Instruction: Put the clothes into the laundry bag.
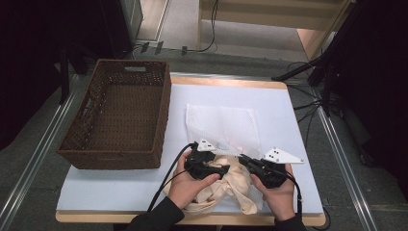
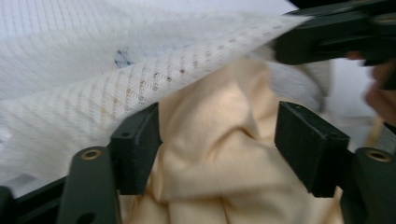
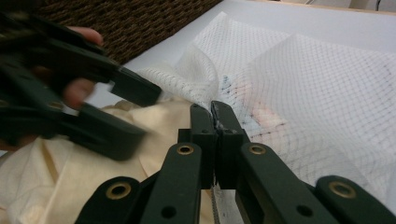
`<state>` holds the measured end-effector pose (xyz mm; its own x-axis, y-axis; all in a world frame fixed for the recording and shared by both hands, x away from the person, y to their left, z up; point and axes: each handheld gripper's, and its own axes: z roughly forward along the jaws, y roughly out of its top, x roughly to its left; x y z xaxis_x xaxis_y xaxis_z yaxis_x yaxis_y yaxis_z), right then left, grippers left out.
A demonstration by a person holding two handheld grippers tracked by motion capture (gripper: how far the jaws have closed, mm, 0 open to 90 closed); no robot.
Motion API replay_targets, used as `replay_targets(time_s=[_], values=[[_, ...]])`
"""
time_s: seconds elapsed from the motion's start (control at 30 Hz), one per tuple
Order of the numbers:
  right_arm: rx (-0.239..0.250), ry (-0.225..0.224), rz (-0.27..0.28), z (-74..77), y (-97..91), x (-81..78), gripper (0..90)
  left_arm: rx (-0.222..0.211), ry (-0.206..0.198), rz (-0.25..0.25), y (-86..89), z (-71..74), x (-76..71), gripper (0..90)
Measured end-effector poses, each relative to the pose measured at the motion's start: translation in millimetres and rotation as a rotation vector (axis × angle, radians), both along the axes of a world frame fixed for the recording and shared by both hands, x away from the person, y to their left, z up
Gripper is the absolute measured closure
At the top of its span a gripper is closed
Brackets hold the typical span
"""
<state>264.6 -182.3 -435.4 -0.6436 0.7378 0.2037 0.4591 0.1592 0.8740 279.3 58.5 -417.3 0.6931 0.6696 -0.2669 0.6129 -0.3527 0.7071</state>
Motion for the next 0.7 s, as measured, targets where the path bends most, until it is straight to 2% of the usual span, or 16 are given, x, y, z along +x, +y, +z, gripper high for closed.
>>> replay_targets(time_s=[0.07,0.13,0.2,0.27,0.3,0.33,0.37,0.47,0.5,0.57,0.6,0.63,0.7], values=[[0.002,-0.001,-0.006,-0.4,-1.3,0.6,89.0,0.001,0.011,-0.031,5.9,5.9,-4.9,27.8],[0.001,0.0,-0.01,-0.9,-2.1,1.1,88.9,0.032,0.035,-0.068,8.7,5.6,-9.6,24.7],[0.002,0.004,-0.013,-1.3,-2.0,1.2,89.0,0.084,0.06,-0.091,7.0,-3.8,-13.7,22.4],[0.005,0.007,-0.011,-1.7,-0.8,1.2,88.9,0.145,0.096,-0.117,1.5,-19.2,-14.0,21.3],[0.004,0.008,-0.01,-1.8,0.1,1.1,89.0,0.161,0.103,-0.118,-1.6,-25.6,-13.9,21.6],[0.002,0.003,-0.007,-2.0,1.3,1.2,88.9,0.182,0.087,-0.11,-4.8,-29.2,-14.5,25.6],[-0.002,0.007,-0.003,-1.9,2.5,0.6,88.9,0.203,0.068,-0.105,-7.1,-29.7,-15.0,33.5],[-0.006,0.003,0.007,-2.5,5.8,-0.1,88.9,0.183,0.053,-0.1,-9.7,-22.1,-16.2,63.6],[-0.003,0.006,0.007,-2.2,6.7,-0.7,88.9,0.167,0.055,-0.097,-10.4,-19.4,-15.8,69.0],[0.002,0.001,0.012,-0.6,7.3,-1.8,89.0,0.118,0.063,-0.085,-10.0,-13.3,-13.2,72.3],[0.005,-0.006,0.015,0.5,7.3,-2.3,89.0,0.078,0.072,-0.068,-8.8,-10.6,-10.7,72.8],[0.012,-0.006,0.017,2.2,7.4,-3.3,89.0,0.045,0.075,-0.042,-6.8,-7.6,-8.4,73.0],[0.017,-0.018,0.018,5.4,6.3,-5.0,89.0,0.001,0.044,0.032,-3.9,-4.4,-5.2,73.0]])
